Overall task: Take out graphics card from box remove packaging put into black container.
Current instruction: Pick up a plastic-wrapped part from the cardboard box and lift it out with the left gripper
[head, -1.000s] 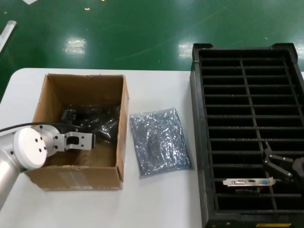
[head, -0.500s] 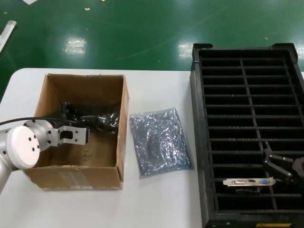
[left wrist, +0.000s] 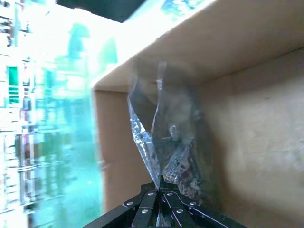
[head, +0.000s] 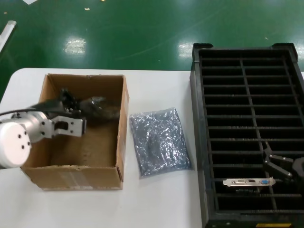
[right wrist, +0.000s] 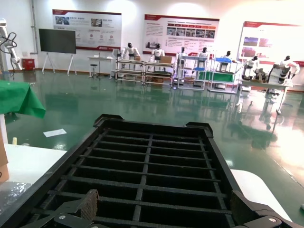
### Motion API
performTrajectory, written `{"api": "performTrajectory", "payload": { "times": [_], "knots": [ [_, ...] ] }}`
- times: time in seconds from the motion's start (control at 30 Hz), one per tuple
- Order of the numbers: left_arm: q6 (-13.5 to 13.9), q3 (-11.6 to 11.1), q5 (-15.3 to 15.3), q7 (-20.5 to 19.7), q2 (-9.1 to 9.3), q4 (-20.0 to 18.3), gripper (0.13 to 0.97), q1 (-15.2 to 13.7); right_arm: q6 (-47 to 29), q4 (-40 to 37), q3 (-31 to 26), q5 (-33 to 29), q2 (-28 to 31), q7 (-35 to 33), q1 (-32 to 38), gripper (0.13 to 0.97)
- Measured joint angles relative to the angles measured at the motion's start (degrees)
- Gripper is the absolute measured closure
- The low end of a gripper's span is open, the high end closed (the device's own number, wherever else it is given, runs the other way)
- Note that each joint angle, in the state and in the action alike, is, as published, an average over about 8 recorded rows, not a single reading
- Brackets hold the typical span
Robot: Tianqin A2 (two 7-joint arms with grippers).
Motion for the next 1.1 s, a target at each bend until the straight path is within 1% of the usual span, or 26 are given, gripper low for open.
{"api": "performTrajectory", "payload": {
  "times": [0.13, 0.23, 0.4, 0.53, 0.67, 0.77, 0.87, 0.97, 1.1],
  "knots": [
    [0.97, -2.53, 1.71, -1.59, -2.06, -6.52, 0.958, 2.06, 0.00, 0.00, 0.00, 0.00, 0.00, 0.00, 0.00, 0.129],
    [1.74, -4.96, 2.98, -2.85, -3.70, -12.29, 0.958, 4.25, 0.00, 0.00, 0.00, 0.00, 0.00, 0.00, 0.00, 0.129],
    [3.48, -9.67, 4.56, -5.22, -6.52, -22.72, 0.959, 8.99, 0.00, 0.00, 0.00, 0.00, 0.00, 0.00, 0.00, 0.129],
    [5.48, -13.76, 4.79, -7.46, -8.95, -31.14, 0.959, 13.63, 0.00, 0.00, 0.00, 0.00, 0.00, 0.00, 0.00, 0.129],
    [7.56, -17.63, 4.04, -9.52, -11.60, -38.94, 0.959, 18.91, 0.00, 0.00, 0.00, 0.00, 0.00, 0.00, 0.00, 0.129],
    [8.86, -19.89, 2.74, -10.64, -13.54, -43.82, 0.959, 23.15, 0.00, 0.00, 0.00, 0.00, 0.00, 0.00, 0.00, 0.129],
    [9.81, -21.56, 1.11, -11.43, -15.14, -47.82, 0.959, 27.26, 0.00, 0.00, 0.00, 0.00, 0.00, 0.00, 0.00, 0.129],
    [10.43, -22.87, -0.40, -12.00, -16.32, -51.04, 0.959, 30.88, 0.00, 0.00, 0.00, 0.00, 0.00, 0.00, 0.00, 0.129],
    [10.98, -24.13, -2.07, -12.49, -17.43, -54.39, 0.959, 34.67, 0.00, 0.00, 0.00, 0.00, 0.00, 0.00, 0.00, 0.129]
  ]
}}
